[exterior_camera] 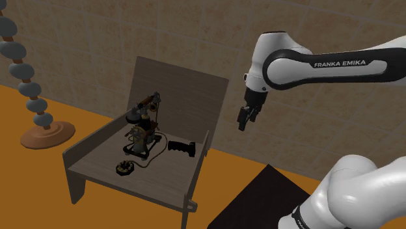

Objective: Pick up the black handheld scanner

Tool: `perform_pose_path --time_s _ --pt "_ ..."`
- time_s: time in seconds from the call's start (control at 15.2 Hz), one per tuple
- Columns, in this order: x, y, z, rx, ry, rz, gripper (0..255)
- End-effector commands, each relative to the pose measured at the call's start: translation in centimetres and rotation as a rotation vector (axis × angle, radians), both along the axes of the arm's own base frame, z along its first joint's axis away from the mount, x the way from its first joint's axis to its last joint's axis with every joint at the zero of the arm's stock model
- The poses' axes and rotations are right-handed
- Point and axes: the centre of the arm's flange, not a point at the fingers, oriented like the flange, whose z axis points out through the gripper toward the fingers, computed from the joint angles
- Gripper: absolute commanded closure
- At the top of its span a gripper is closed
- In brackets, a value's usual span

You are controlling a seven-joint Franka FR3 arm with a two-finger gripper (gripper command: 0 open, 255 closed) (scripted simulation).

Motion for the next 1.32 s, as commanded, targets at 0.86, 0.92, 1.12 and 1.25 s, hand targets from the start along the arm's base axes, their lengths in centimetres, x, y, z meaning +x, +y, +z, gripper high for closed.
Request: perform_pose_path --time_s 0.86,0.92,1.12,1.25 --pt "13.0 2.0 -14.2 0.049 -0.057 0.31 0" --pt "13.9 2.3 -15.1 0.052 -0.061 0.331 0" --pt "16.3 3.3 -17.8 0.062 -0.072 0.392 0" --pt "18.0 4.1 -19.6 0.069 -0.079 0.434 0"
